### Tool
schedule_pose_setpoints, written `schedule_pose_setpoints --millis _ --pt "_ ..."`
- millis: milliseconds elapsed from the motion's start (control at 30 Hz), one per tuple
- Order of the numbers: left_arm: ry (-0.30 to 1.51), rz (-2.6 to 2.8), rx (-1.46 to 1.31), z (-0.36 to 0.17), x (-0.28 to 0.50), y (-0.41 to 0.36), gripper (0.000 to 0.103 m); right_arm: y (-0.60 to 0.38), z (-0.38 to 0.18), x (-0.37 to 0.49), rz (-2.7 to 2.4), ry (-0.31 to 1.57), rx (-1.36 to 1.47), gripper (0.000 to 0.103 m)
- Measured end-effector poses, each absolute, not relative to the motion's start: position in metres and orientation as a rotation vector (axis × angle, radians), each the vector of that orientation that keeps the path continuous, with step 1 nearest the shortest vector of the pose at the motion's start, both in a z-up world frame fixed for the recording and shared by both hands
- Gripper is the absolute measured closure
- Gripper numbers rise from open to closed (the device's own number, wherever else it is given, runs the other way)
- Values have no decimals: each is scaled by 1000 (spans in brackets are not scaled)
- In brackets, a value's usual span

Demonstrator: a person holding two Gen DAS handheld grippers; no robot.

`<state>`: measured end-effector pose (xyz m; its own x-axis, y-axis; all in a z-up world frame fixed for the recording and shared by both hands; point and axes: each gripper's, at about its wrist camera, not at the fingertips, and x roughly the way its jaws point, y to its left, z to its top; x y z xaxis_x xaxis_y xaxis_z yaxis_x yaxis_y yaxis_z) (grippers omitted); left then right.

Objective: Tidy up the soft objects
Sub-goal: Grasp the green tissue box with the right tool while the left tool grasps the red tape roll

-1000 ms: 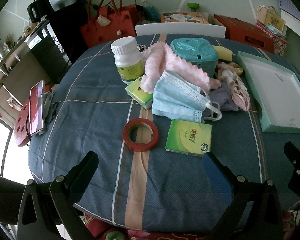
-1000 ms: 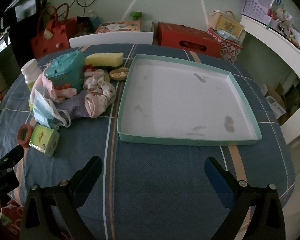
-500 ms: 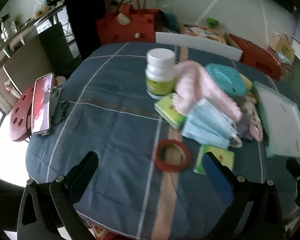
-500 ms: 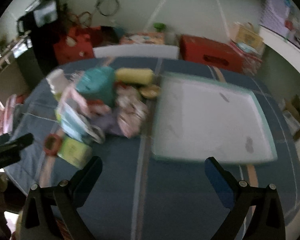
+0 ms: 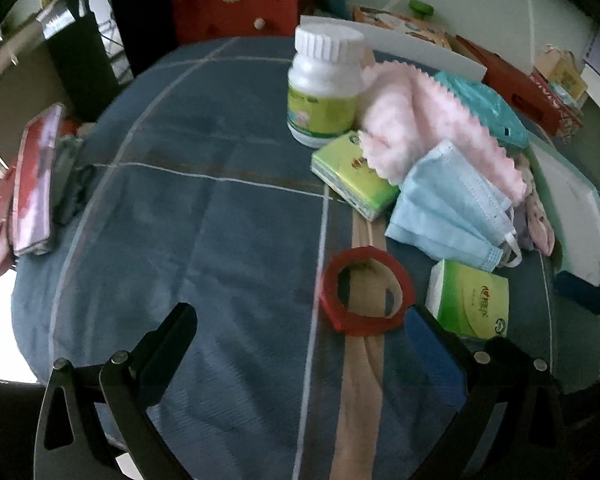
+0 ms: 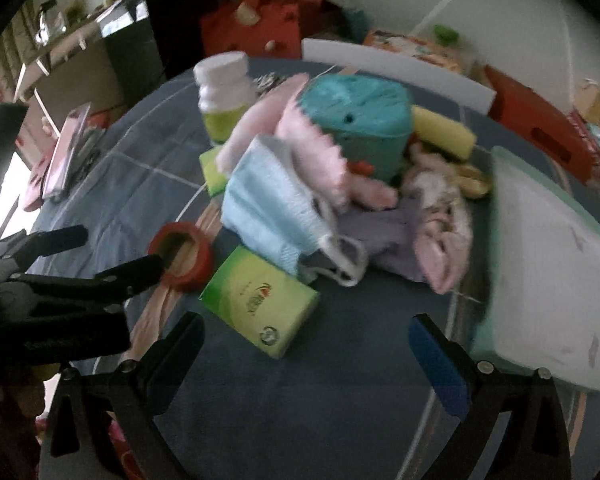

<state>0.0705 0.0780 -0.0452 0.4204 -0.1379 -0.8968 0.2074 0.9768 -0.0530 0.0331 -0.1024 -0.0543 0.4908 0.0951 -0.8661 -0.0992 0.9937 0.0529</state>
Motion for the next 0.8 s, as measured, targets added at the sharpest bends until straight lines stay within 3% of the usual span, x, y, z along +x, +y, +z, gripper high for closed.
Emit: schedule_pose_setpoints --millis 333,600,800 --pt "1132 -232 41 -65 89 90 0 -61 -88 62 182 1087 -57 2" --pt "1144 -245 38 -78 97 92 0 -50 -95 69 196 1077 -34 23" --pt "1139 -267 50 -84 102 83 0 -68 -89 59 206 1078 51 23"
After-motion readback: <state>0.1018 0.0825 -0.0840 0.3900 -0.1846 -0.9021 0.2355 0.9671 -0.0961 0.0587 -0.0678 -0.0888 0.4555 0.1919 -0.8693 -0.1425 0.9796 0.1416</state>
